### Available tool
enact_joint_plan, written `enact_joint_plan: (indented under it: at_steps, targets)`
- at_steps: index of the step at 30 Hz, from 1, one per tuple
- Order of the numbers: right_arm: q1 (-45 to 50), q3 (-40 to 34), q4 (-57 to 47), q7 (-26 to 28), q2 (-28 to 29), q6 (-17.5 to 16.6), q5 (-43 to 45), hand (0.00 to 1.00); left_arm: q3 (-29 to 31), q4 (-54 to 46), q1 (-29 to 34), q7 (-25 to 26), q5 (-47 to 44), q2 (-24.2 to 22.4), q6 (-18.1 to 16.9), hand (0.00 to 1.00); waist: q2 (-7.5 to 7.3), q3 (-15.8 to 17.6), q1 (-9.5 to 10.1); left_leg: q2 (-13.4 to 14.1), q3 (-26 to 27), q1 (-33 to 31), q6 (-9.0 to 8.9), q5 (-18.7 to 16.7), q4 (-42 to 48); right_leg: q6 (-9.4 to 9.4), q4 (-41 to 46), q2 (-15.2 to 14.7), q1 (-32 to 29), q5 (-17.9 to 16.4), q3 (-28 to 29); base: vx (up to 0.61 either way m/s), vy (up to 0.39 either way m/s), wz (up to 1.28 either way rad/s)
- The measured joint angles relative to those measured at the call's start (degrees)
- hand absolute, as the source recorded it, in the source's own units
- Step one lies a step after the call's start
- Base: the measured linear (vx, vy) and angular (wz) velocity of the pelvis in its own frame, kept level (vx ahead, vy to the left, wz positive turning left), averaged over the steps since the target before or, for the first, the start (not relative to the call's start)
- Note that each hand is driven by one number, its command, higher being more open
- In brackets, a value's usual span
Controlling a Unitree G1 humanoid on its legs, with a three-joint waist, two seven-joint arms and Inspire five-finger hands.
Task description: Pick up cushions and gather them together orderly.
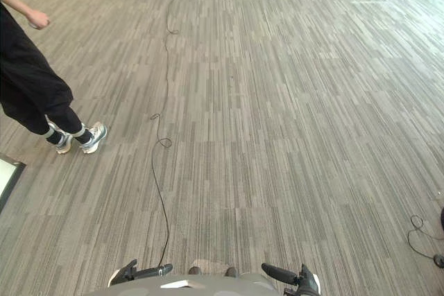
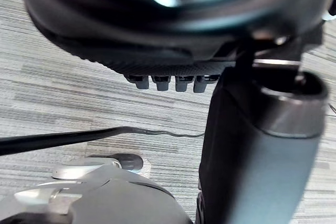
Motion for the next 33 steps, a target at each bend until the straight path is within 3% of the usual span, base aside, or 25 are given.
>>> enact_joint_plan:
  at_steps: [14,33]
  targets:
    - [-6.6,-3.6,1.9,0.8,2.4,0.1,-1.2,1.00,1.2,0.9,-5.0,-0.2,0.5,-1.7,-0.7,1.00,1.34,1.7,-0.03,-0.6,0.0,3.1,-0.02,0.0,-2.9,0.96,-5.1,-0.5,4.1,1.9,-0.3,0.03,0.029,0.00]
    - [-7.4,-3.3,2.8,1.3,2.3,0.4,-1.1,1.00,0.6,1.7,-6.2,-0.9,0.6,-1.0,-0.6,1.00,0.38,2.7,-0.18,-1.5,-1.3,3.8,0.44,0.3,-4.1,1.15,-8.0,-1.2,6.0,2.4,-1.7,-0.03,0.015,0.04]
